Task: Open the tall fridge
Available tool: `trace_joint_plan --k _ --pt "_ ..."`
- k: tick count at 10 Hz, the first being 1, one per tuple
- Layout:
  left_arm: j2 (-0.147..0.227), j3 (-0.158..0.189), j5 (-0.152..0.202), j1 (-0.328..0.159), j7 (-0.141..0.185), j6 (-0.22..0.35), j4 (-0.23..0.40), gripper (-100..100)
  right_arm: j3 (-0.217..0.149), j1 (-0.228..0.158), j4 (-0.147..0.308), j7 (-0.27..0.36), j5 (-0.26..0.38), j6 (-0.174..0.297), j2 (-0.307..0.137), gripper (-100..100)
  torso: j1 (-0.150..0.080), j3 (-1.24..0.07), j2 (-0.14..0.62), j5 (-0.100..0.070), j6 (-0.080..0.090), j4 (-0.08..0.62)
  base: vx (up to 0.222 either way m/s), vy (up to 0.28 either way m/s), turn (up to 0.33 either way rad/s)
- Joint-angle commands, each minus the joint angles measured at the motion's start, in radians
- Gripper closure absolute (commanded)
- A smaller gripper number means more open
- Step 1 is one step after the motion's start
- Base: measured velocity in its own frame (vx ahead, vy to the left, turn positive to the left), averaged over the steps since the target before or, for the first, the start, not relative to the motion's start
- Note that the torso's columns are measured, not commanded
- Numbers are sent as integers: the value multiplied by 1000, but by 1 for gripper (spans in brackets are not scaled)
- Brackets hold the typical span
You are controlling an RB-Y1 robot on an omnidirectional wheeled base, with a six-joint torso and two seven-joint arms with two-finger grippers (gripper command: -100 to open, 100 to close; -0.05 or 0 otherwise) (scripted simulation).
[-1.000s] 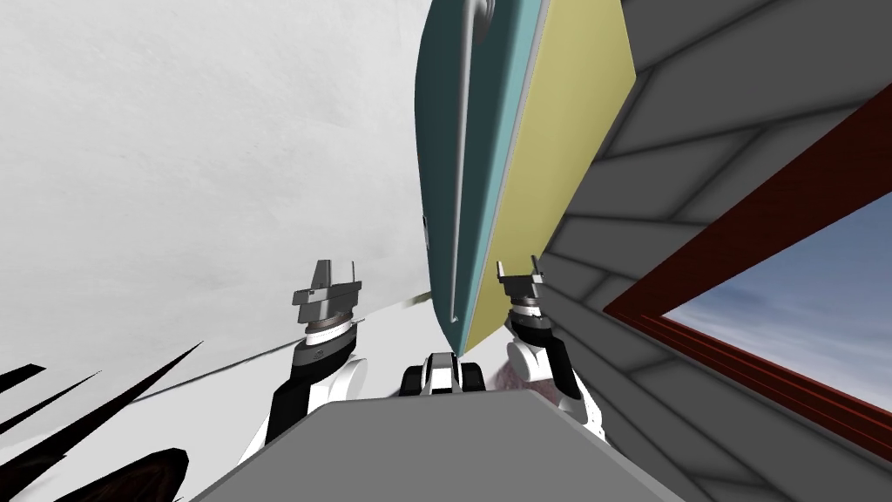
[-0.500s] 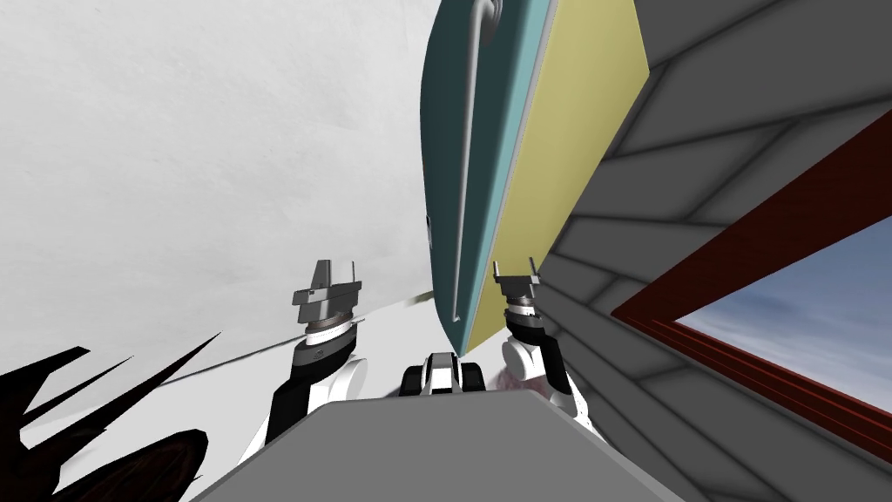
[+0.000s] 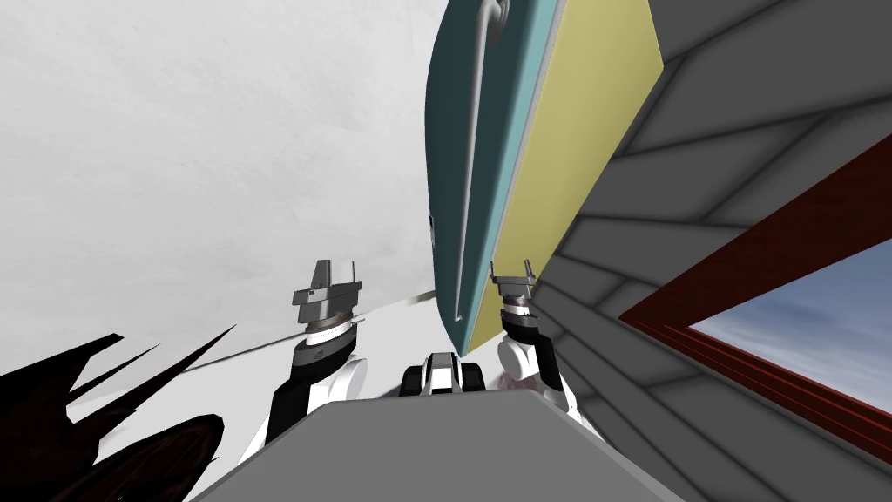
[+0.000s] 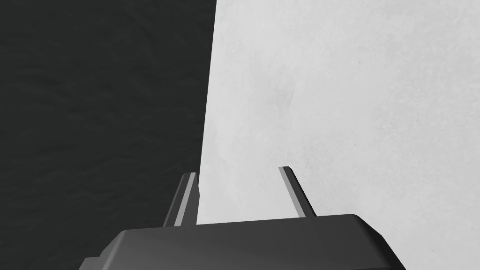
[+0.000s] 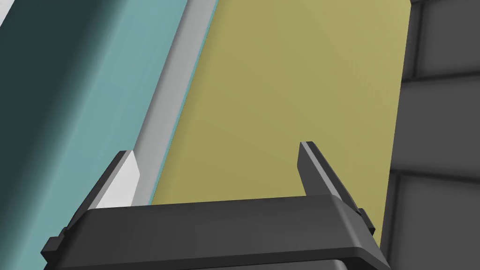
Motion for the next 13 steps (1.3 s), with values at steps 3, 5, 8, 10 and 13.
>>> trace_joint_plan --k 3,5,8,10,13 --pt "0 0 0 0 0 0 0 0 46 -21 36 -120 -82 -30 -5 -100 0 0 0 0 0 0 -11 4 53" --pt "0 0 0 0 0 0 0 0 66 -29 53 -166 -115 -41 -8 -100 1 -1 -1 0 0 0 -14 4 48" --pt "0 0 0 0 0 0 0 0 85 -38 71 -233 -149 -53 -11 -100 0 -2 -3 0 -1 -2 -12 5 51" --pt "0 0 0 0 0 0 0 0 104 -47 91 -283 -182 -64 -15 -100 0 -2 -4 0 -1 -2 -10 5 52" --pt "0 0 0 0 0 0 0 0 142 -65 132 -367 -248 -87 -22 -100 0 -4 -7 0 -1 -4 -14 5 56"
